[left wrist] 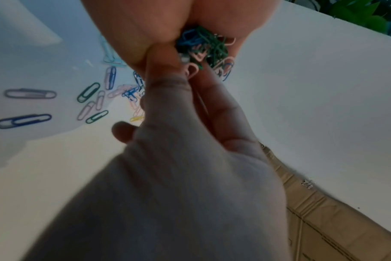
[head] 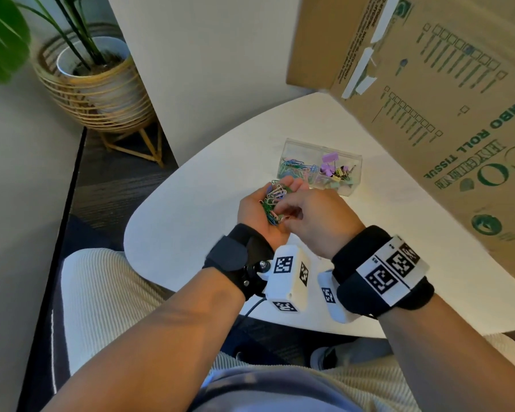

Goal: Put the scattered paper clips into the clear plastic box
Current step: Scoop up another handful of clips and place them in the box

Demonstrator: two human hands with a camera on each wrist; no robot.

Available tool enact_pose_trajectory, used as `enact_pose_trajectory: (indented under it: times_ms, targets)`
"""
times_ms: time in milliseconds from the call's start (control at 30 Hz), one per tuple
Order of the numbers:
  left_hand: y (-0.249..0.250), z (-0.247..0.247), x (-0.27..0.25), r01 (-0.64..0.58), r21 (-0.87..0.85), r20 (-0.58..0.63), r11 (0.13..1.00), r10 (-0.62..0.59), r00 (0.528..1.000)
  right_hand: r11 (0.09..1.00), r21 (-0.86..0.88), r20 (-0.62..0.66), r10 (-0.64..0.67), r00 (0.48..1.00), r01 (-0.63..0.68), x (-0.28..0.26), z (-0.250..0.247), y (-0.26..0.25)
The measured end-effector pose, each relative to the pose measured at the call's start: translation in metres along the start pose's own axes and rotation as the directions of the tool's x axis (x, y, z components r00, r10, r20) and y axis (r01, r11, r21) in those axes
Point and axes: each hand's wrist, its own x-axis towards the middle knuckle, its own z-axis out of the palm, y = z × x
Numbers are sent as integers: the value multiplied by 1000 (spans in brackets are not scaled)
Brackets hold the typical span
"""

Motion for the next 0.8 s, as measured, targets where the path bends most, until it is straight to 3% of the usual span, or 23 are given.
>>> enact_pose_trajectory:
  times_ms: [167,333,633,800]
  targets:
    - [-1,3,-2,1,19,2,1000,-1,1000,976,216,-93,19,996,1,-2,1,10]
    - [-2,3,-1,-9,54,0,999,9,1000,861,506,-234,80,969,52,1,-4,12]
    - [-8,7,-6,4,84,23,996,-6,1000,800,598,-253,124,959,55,7,-15,11]
    - [0,1,-3,-10,27,1,1000,10,1000,648,759,-361,331,872,67,10,-23,32]
